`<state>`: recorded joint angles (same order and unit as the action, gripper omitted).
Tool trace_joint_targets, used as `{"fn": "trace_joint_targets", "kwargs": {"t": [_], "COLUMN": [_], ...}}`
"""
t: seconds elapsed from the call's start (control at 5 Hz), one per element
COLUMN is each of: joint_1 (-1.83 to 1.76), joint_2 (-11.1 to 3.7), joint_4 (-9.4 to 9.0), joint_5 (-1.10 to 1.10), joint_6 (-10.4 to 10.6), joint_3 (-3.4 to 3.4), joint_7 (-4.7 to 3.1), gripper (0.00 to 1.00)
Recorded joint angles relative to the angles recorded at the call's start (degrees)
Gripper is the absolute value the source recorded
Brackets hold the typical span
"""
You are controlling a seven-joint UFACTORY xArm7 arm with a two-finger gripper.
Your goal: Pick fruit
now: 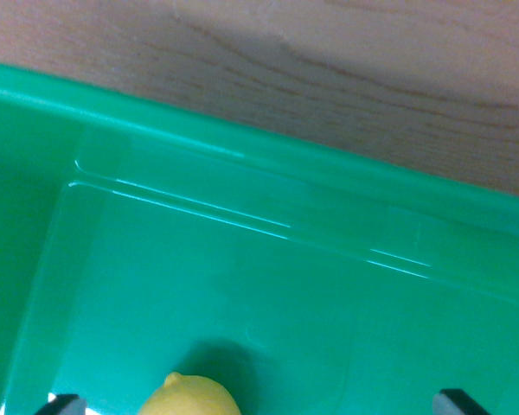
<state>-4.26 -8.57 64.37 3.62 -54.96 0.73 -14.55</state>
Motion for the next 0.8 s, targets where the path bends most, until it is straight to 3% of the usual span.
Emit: {"fn": "trace_joint_targets", "kwargs": {"t": [0.2, 0.4, 0.6, 0.8], "joint_1": [-0.26, -0.26, -0.51, -0.51], "joint_2": [-0.9, -0.9, -1.77, -1.77], "joint_4": [-1.95, -1.95, -3.85, -3.85], "joint_5": [0.17, 0.17, 0.34, 0.34], "joint_6": [2.6, 2.6, 5.1, 5.1], "joint_3": [-0.15, -0.15, -0.3, -0.3], "joint_7": [-1.14, -1.14, -2.25, -2.25], "gripper": [0.0, 0.0, 0.0, 0.0]}}
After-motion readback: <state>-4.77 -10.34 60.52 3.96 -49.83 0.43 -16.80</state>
